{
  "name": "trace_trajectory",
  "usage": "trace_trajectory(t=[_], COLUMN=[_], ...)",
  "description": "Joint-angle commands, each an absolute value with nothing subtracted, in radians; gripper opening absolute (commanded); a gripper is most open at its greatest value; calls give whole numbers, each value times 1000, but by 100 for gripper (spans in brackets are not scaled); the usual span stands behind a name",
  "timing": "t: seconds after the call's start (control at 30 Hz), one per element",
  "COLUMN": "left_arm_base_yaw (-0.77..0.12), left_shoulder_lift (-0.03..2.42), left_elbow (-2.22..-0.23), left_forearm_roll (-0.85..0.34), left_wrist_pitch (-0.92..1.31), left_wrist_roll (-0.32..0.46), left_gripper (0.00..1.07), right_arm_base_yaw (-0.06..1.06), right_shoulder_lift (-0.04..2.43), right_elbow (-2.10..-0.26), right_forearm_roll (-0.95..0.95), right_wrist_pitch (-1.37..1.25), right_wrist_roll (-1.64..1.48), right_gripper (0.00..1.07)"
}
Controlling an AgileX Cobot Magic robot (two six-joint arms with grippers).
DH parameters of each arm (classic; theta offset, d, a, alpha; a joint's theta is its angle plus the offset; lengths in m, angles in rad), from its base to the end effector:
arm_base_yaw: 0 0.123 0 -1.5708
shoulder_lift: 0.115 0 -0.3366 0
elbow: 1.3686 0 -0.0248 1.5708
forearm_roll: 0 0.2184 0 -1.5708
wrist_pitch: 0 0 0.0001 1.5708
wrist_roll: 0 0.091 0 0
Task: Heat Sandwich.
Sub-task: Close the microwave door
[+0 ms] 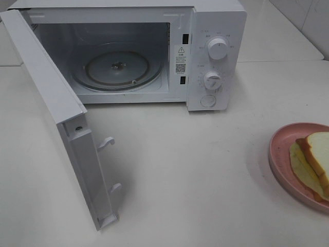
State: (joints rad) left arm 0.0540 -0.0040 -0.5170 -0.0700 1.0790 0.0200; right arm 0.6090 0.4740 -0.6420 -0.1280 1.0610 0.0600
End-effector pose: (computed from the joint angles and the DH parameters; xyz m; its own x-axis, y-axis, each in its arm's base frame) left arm -0.0881 -0.0104 0.2642 -0.4520 -0.0375 -0.8912 -0.0049 0.9992 -0.0396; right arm -0.0041 -0.0152 0.3240 -0.5883 -0.4136 -0.6948 -0.5066 0.8583 -0.0820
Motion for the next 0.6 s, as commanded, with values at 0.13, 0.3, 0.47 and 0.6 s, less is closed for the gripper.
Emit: trace_trajectory(t=[0.13,0.3,0.47,0.6], left_arm_base_yaw=[54,54,54,54], left_shoulder_lift=[-25,-25,-25,-25], left_elbow=[-515,-515,-515,-515], left_forearm_roll=[-69,-69,-69,-69], left_wrist_pitch=[1071,1071,1071,1071], left_wrist_roll=[17,17,17,17], left_gripper=[98,98,98,98], right_arm_base_yaw=[457,364,270,215], right_shoulder_lift=[367,281,206,145], right_elbow=[-644,-643,-637,-585], right_forearm_roll=[-126,-125,-122,-115], right_wrist_pitch=[1094,1094,1091,1067], right_wrist_roll=[56,49,38,38], right_gripper=[74,74,76,76])
